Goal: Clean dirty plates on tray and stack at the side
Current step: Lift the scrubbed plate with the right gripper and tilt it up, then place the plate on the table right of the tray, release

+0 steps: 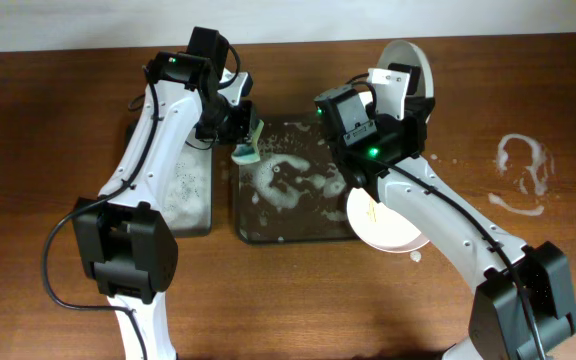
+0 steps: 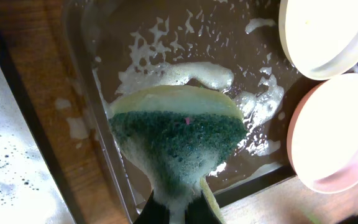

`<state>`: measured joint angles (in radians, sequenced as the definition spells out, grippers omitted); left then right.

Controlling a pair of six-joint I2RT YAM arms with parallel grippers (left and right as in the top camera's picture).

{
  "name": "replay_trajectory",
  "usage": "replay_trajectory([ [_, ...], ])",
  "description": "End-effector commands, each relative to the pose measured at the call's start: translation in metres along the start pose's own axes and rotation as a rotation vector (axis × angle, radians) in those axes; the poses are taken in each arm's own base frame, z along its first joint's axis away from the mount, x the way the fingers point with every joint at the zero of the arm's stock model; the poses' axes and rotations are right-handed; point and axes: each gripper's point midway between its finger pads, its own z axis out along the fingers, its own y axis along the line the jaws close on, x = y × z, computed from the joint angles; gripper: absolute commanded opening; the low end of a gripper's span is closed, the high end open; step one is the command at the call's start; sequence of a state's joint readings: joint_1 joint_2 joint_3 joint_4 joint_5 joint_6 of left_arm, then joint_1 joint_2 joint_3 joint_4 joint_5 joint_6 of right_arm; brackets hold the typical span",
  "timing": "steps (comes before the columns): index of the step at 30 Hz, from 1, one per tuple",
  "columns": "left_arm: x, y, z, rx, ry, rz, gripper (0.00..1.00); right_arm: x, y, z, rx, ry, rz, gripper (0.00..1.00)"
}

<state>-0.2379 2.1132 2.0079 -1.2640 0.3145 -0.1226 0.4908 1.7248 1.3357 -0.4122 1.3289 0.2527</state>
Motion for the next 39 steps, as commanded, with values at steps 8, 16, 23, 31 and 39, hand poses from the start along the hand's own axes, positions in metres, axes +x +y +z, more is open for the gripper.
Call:
replay_trajectory([
  [8,-0.005,-0.004,-0.017,0.004,-0.044,0.028,0.01,-0.029,-0.013,-0.019,0.102,-0.077,-0.056,0.04],
  [16,-0.006,-0.004,-0.017,0.004,-0.044,0.028,0.01,-0.027,0.010,-0.025,-0.021,-0.080,-0.135,0.04],
  [23,-0.004,-0.003,-0.017,0.003,-0.037,0.025,0.01,-0.025,0.026,-0.024,-0.198,-0.056,-0.135,0.04],
  [31,-0.004,-0.003,-0.017,0.003,-0.037,0.025,0.01,-0.023,0.002,-0.019,-0.400,0.023,-0.103,0.04],
  [39,-0.005,-0.004,-0.017,0.004,-0.044,0.028,0.01,0.009,-0.020,-0.004,-0.515,0.222,0.036,0.04],
])
